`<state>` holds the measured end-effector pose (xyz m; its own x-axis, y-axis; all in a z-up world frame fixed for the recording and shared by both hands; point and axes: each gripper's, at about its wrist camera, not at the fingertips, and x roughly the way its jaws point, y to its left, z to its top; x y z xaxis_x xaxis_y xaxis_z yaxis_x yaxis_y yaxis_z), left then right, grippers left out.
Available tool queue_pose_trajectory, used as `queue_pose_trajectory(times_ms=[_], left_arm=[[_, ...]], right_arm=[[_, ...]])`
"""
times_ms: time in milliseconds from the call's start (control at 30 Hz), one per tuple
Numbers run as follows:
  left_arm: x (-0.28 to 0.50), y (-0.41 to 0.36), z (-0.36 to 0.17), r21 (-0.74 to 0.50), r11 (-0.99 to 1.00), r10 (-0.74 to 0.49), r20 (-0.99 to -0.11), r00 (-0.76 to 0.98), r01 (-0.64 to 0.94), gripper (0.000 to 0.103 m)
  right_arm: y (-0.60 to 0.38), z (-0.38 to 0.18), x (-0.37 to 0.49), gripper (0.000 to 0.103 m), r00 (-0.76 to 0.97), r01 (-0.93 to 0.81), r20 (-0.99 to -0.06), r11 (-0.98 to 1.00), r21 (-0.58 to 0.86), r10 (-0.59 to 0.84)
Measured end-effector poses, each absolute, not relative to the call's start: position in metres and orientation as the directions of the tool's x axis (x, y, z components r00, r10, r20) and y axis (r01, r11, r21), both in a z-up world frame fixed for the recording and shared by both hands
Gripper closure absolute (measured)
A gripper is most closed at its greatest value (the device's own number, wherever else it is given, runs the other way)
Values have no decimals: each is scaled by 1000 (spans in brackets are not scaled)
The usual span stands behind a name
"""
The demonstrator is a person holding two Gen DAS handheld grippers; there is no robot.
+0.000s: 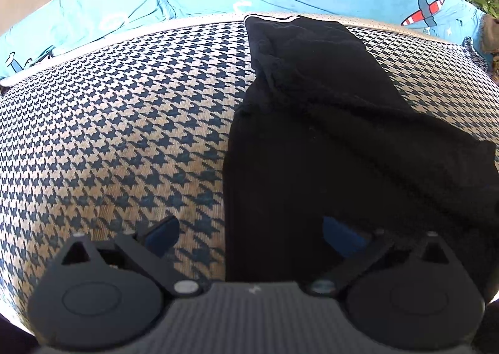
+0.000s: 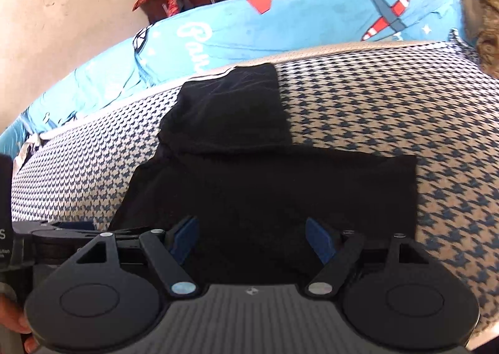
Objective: Fold clothes
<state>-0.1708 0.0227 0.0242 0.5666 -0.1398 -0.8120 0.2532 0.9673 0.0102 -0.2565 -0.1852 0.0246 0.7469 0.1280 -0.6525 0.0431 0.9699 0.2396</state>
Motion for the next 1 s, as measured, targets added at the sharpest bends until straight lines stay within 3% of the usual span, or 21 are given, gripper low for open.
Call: queue_pose_trajectory(times_ms=[600, 867, 933, 1000], left_arm=[[-190, 23, 20, 2, 960, -162, -814, 558, 281, 0], [-191, 22, 20, 0, 960, -164, -812, 560, 282, 0], [-192, 22, 21, 1, 960, -164, -812, 561, 281, 0], [-192, 22, 20, 1, 960, -164, -811, 561, 282, 0]], right_arm=[[-261, 14, -273, 27, 761, 321, -643, 910, 264, -82], [-260, 5, -253, 27, 768, 327, -628, 920, 217, -125], [-255, 3, -249, 32, 764, 320, -629, 930, 179, -142], [-250, 2, -246, 43, 763, 310, -627, 940, 145, -155]])
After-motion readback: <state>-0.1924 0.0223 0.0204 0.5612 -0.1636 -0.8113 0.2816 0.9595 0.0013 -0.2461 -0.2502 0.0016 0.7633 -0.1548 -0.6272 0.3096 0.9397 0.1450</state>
